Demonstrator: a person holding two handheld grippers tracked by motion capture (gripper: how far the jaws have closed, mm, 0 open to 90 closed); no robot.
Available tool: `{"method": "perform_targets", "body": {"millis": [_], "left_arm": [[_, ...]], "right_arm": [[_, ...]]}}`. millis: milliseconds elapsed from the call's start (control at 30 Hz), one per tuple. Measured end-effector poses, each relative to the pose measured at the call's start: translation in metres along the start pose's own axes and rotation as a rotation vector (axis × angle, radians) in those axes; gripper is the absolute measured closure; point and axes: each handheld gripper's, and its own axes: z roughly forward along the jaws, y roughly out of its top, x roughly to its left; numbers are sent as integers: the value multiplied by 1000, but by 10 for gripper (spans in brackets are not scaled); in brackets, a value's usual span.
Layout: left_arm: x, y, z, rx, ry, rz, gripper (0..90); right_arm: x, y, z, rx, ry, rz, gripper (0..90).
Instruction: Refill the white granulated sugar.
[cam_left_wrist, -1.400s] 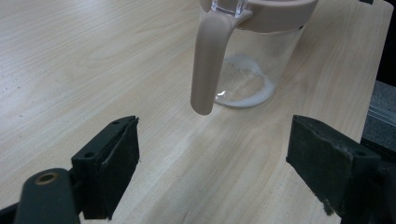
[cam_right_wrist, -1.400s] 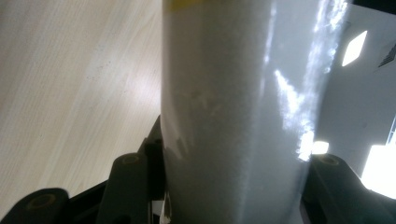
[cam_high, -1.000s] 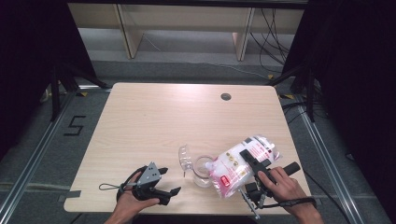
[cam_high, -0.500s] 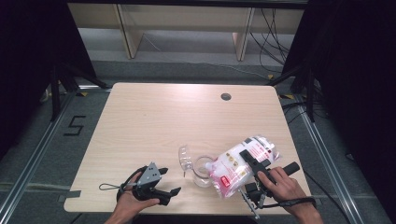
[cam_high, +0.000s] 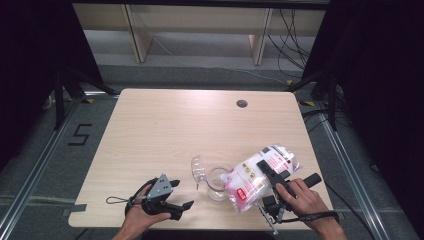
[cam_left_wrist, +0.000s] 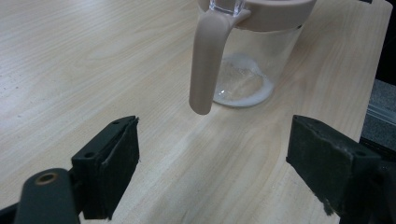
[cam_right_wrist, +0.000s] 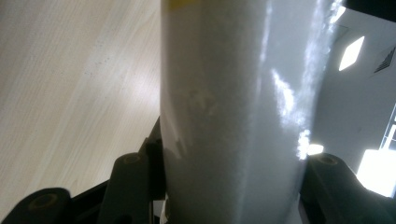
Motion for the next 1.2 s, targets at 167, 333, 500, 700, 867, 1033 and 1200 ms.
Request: {"method": "perform_targets", "body": {"millis": [167, 333, 500, 700, 867, 1033, 1200], "left_arm": [[0, 0, 0, 0, 0, 0, 165], [0, 0, 0, 1, 0, 1, 165], [0, 0, 0, -2, 1, -5, 165], [0, 0, 1, -1, -1, -5, 165], [0, 0, 1, 0, -3, -5, 165], [0, 0, 1, 0, -2, -5, 165], [0, 0, 1, 0, -3, 1, 165]], "right_arm": [[0, -1, -1, 24, 6, -11, 536], [-2, -2, -1, 12, -8, -43, 537], [-1, -1, -2, 34, 5, -31, 538], [-1, -1, -2, 34, 8, -34, 539], [0, -1, -2, 32, 0, -12, 540], [-2, 1, -2, 23, -5, -33, 541], [-2, 0, -2, 20, -6, -31, 541]]}}
